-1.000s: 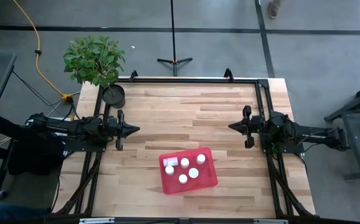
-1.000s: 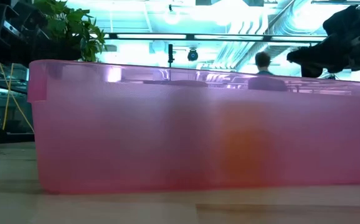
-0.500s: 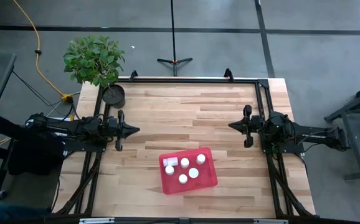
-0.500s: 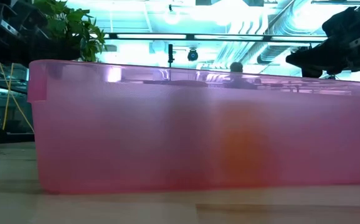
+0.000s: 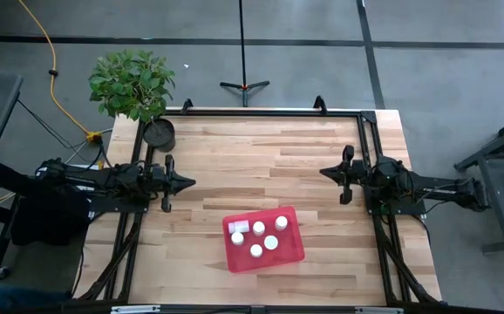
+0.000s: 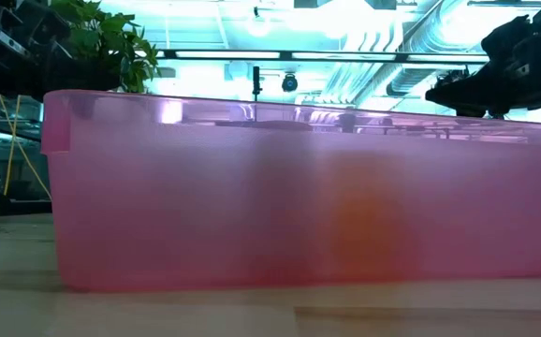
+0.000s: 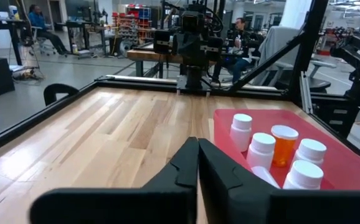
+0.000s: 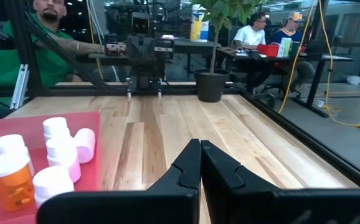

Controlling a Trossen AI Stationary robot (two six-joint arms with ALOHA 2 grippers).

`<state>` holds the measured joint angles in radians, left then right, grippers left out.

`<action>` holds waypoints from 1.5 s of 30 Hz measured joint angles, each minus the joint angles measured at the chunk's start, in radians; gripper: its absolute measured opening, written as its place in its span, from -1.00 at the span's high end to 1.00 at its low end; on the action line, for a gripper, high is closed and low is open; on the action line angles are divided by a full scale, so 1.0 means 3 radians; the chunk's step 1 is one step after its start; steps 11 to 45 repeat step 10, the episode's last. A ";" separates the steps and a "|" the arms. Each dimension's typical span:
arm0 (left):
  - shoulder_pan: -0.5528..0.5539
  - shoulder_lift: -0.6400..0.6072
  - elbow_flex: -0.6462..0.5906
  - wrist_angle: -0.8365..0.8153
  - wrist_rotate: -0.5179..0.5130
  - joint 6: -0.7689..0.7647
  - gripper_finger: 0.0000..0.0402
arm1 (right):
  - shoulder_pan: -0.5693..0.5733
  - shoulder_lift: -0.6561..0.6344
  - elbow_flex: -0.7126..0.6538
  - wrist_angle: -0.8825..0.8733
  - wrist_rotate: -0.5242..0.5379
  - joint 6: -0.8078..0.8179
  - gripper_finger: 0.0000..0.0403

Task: Pick and place pill bottles into a basket
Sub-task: Return to Home Position

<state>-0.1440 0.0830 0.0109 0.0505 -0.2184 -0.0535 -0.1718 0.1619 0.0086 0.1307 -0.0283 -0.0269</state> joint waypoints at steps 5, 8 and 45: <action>0.0000 0.0000 -0.0001 0.0000 0.0000 -0.0008 0.60 | 0.0001 0.0000 0.0000 0.0000 -0.0013 0.0000 1.00; 0.0000 0.0000 -0.0001 0.0000 0.0001 -0.0009 0.52 | 0.0000 0.0000 0.0000 0.0000 -0.0013 0.0000 1.00; 0.0000 0.0000 -0.0003 0.0000 0.0001 -0.0009 0.49 | 0.0001 0.0000 0.0000 0.0000 -0.0013 0.0000 1.00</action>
